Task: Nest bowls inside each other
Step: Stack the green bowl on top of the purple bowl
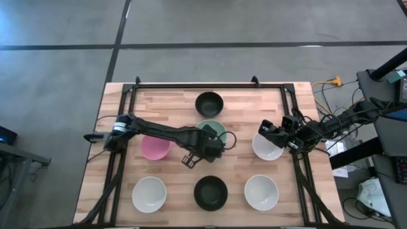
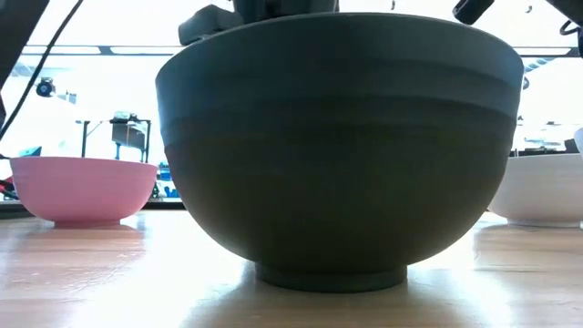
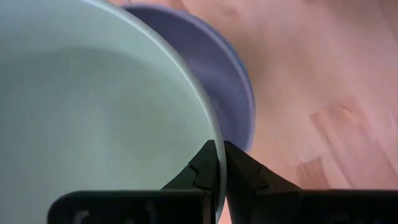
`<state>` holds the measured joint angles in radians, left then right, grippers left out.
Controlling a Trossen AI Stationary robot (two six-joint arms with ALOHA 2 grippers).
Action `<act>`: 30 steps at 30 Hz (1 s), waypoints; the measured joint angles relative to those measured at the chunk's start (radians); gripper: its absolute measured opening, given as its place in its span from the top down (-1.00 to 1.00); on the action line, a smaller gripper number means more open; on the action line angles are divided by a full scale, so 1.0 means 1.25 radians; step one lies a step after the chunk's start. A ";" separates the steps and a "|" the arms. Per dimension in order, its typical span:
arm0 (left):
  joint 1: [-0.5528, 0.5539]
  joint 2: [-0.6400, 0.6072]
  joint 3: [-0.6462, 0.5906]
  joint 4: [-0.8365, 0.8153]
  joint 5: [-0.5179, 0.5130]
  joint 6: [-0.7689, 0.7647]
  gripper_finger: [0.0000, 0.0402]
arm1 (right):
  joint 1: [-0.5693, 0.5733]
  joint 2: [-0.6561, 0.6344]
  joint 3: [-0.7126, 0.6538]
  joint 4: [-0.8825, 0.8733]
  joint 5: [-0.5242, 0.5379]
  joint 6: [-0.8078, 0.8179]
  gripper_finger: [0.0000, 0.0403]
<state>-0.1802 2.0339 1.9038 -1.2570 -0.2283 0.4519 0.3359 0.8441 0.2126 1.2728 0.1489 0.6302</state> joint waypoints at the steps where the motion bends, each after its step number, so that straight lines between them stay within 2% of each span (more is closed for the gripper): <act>1: 0.000 0.002 0.000 0.005 0.001 0.000 1.00 | 0.000 0.000 0.003 0.000 0.000 -0.002 0.66; 5: -0.002 0.017 0.000 0.010 0.030 0.001 1.00 | 0.000 0.001 0.007 0.000 0.000 -0.002 0.66; 16: -0.001 0.023 0.000 0.019 0.033 0.005 1.00 | 0.000 0.001 0.006 0.000 0.000 -0.002 0.66; 30: 0.002 0.023 -0.036 0.037 0.079 0.000 0.99 | 0.000 0.001 0.006 0.000 0.000 -0.002 0.66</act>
<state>-0.1783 2.0632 1.8593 -1.2112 -0.1299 0.4520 0.3363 0.8448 0.2203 1.2724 0.1490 0.6273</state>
